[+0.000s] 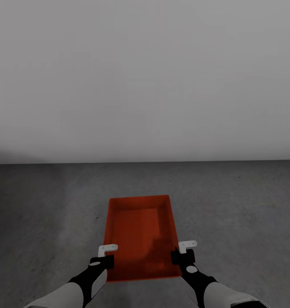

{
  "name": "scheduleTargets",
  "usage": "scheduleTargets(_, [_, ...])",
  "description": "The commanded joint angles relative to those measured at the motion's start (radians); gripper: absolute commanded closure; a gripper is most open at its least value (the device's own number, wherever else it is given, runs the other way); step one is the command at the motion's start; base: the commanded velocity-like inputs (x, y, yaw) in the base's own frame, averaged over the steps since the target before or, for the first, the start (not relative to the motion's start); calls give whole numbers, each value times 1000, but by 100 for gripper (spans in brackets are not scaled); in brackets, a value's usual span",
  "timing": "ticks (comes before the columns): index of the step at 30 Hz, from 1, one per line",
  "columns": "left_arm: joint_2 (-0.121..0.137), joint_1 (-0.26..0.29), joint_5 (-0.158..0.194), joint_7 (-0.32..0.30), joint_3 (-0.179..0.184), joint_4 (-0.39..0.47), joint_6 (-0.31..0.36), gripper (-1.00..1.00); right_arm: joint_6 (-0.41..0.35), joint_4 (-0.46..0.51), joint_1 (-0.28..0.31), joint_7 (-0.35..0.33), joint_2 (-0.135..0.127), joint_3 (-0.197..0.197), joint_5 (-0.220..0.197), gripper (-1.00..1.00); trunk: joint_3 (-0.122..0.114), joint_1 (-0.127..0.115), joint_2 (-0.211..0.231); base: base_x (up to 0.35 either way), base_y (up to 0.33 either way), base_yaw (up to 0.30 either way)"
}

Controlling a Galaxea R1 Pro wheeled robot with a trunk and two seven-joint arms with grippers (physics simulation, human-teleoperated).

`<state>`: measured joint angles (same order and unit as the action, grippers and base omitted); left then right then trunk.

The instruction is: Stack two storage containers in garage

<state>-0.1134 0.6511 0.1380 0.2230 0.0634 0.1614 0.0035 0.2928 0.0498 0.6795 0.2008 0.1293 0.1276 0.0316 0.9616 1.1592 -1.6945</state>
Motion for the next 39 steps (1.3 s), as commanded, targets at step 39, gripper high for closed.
scheduleTargets(39, [1, 1, 42, 10, -50, 37, -34, 100, 3, -3, 0, 7, -4, -65, -12, 100, 123, 150, -274, 0, 0, 0])
